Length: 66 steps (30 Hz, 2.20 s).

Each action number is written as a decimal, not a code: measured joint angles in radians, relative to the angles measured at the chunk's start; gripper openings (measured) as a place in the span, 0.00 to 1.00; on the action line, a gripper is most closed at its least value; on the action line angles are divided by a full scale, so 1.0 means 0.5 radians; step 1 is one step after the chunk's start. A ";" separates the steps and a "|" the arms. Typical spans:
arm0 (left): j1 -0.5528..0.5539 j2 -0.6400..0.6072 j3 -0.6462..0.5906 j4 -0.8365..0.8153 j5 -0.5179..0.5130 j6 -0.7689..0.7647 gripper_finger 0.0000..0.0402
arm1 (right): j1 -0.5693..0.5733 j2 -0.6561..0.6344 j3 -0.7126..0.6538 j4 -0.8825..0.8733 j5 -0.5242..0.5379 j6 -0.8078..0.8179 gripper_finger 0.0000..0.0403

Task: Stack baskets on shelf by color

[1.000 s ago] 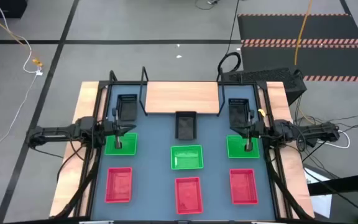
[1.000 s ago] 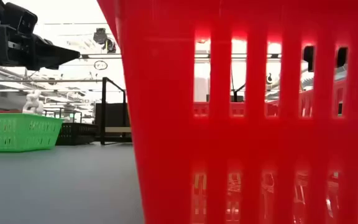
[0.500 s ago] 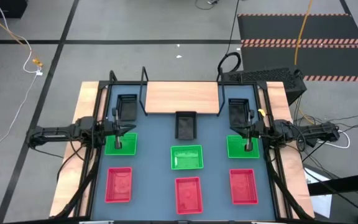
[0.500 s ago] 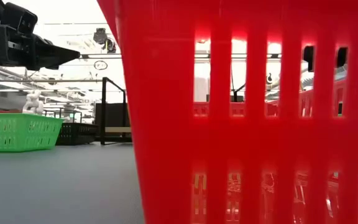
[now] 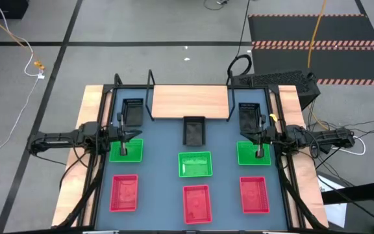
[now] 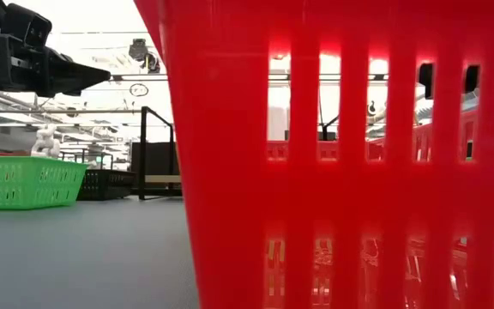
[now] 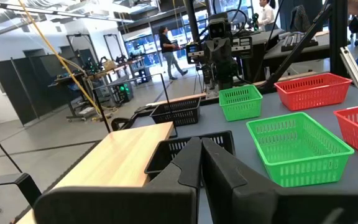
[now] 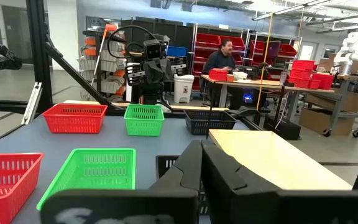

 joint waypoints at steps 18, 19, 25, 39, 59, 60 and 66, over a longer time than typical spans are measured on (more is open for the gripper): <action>0.000 -0.001 0.000 0.000 0.000 0.000 0.04 | 0.000 0.000 0.000 0.000 0.001 0.000 0.00; 0.000 0.000 0.000 0.000 0.000 0.000 0.04 | 0.000 0.001 -0.001 0.000 0.000 0.000 0.00; 0.000 0.000 0.000 0.000 0.001 0.000 0.04 | 0.000 0.000 0.000 0.000 0.000 0.000 0.00; 0.000 -0.001 0.000 0.000 0.000 0.000 0.04 | -0.001 0.000 0.000 0.000 0.000 0.000 0.00; -0.008 0.000 -0.001 0.246 0.044 -0.262 0.04 | 0.001 0.005 -0.001 0.095 -0.034 0.647 0.00; -0.012 -0.001 -0.001 0.305 0.049 -0.422 0.04 | 0.001 0.007 -0.001 0.090 -0.092 0.651 0.00; -0.011 -0.001 -0.001 0.494 0.051 -0.684 0.04 | 0.002 0.086 0.000 0.216 -0.371 0.712 0.00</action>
